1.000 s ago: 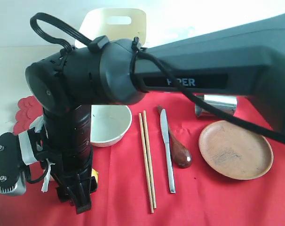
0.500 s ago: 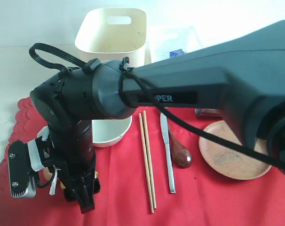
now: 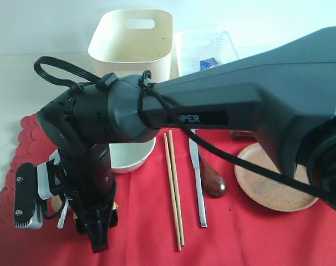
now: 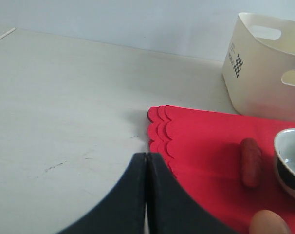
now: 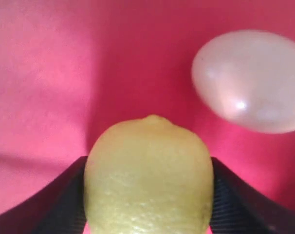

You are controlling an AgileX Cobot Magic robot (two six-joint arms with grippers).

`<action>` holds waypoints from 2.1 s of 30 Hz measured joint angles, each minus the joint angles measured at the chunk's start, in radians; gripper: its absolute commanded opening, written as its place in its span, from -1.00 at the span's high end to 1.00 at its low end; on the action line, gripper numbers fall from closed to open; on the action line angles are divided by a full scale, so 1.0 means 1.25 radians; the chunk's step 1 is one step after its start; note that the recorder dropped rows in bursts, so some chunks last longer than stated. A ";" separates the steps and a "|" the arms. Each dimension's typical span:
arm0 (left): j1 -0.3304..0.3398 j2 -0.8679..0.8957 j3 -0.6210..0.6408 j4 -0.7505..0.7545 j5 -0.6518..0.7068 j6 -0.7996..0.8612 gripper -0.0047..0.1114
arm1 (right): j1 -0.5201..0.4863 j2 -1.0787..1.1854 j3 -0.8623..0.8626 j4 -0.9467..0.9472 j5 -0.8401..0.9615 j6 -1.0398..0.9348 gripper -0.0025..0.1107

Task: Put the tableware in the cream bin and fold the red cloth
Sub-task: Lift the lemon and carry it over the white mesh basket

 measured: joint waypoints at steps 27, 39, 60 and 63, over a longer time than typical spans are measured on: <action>0.000 0.000 0.000 0.000 0.000 0.000 0.92 | -0.344 -0.420 0.003 -0.119 0.077 0.253 0.96; 0.000 0.000 0.000 0.000 0.000 0.000 0.92 | -0.679 -0.307 0.003 0.174 -0.140 0.260 0.96; 0.000 0.000 0.000 0.000 0.000 0.000 0.92 | -0.688 0.033 -0.090 0.466 -0.374 0.062 0.96; 0.000 0.000 0.000 0.000 0.000 0.000 0.92 | -0.688 0.067 -0.142 0.477 -0.344 0.057 0.92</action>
